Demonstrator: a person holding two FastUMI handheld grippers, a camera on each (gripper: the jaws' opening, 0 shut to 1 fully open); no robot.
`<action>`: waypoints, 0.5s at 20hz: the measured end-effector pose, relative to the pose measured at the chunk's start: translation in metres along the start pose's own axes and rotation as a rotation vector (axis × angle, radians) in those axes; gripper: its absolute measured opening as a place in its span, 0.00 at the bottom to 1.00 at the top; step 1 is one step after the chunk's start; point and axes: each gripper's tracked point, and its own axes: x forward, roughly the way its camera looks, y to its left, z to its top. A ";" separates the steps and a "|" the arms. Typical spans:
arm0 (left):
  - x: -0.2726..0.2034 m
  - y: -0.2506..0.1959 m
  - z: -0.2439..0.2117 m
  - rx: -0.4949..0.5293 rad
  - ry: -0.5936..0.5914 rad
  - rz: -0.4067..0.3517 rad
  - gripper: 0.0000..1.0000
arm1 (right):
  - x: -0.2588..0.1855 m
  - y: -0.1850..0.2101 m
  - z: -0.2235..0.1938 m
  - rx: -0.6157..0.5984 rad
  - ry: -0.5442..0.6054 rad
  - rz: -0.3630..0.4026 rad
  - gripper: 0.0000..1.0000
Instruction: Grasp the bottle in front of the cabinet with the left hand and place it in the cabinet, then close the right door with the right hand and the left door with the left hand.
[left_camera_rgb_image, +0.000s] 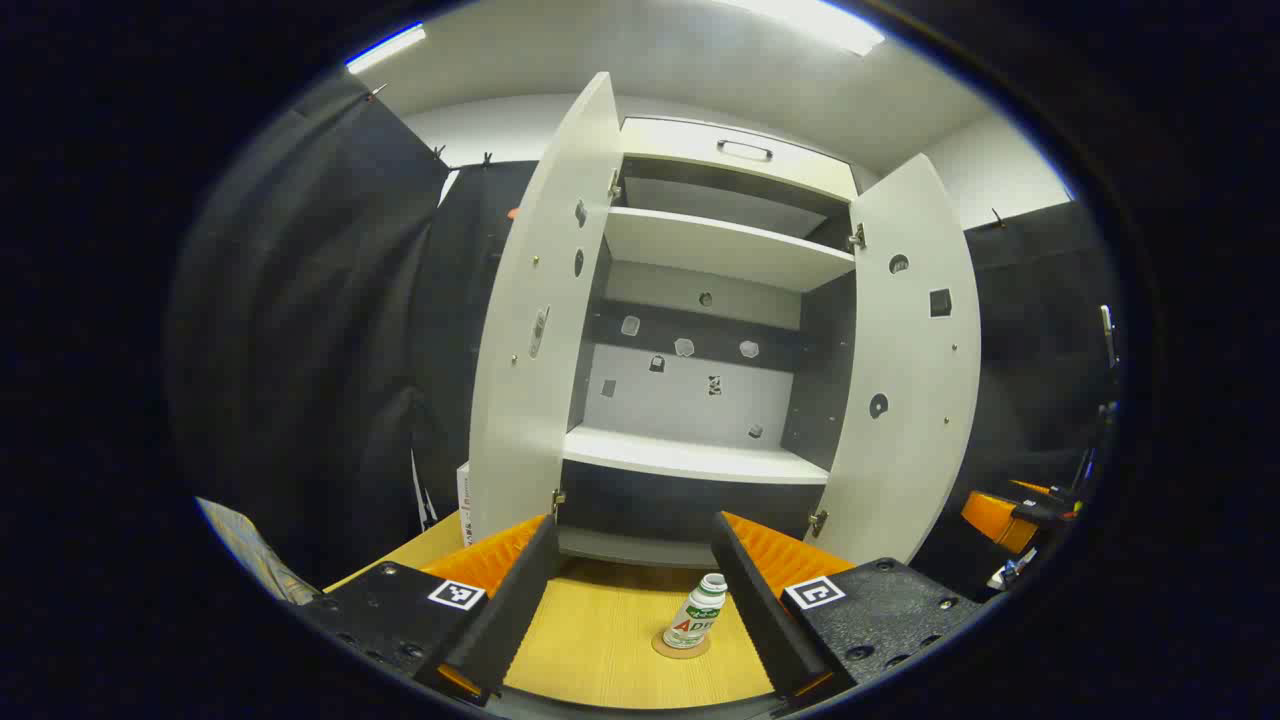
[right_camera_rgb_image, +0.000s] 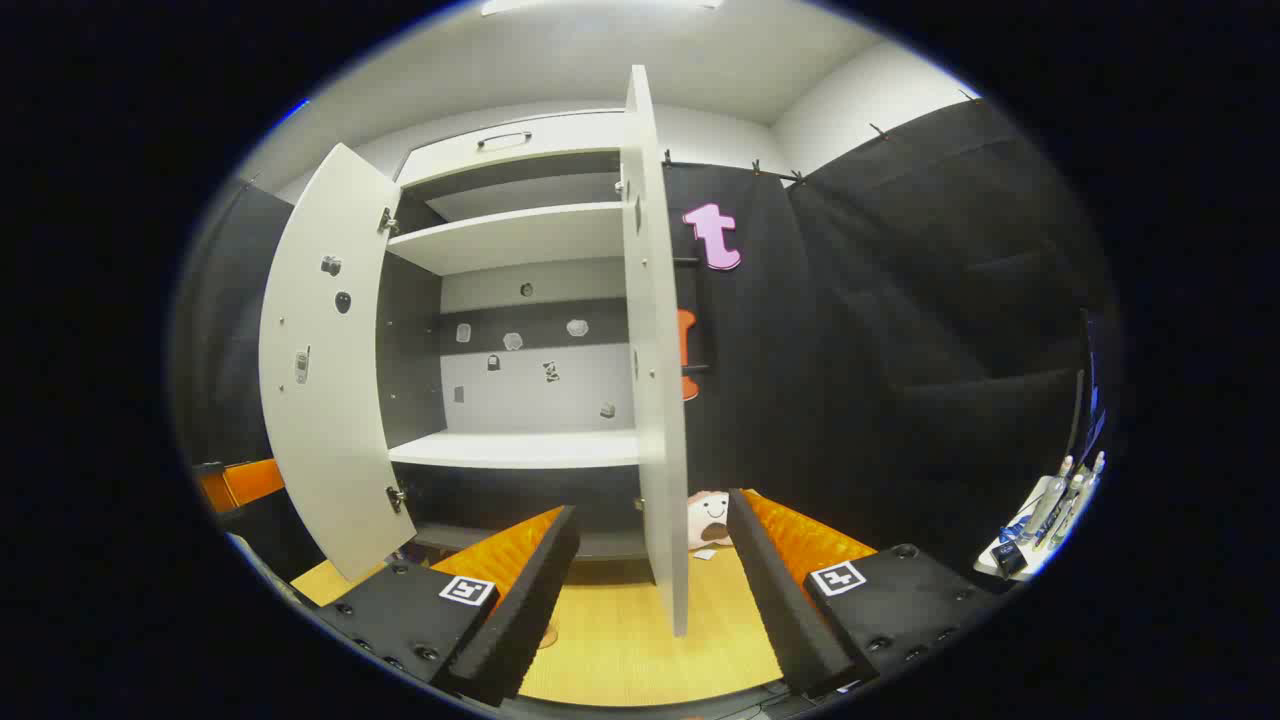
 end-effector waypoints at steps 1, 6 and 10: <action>0.000 0.006 0.000 -0.006 0.006 0.014 0.94 | 0.001 0.005 0.001 -0.002 0.007 0.013 0.98; 0.002 0.018 0.013 -0.013 -0.015 0.055 0.94 | 0.005 0.007 0.011 -0.042 0.003 0.021 0.98; 0.005 0.004 0.017 -0.003 -0.018 0.012 0.94 | 0.002 0.002 0.011 -0.058 -0.002 0.008 0.98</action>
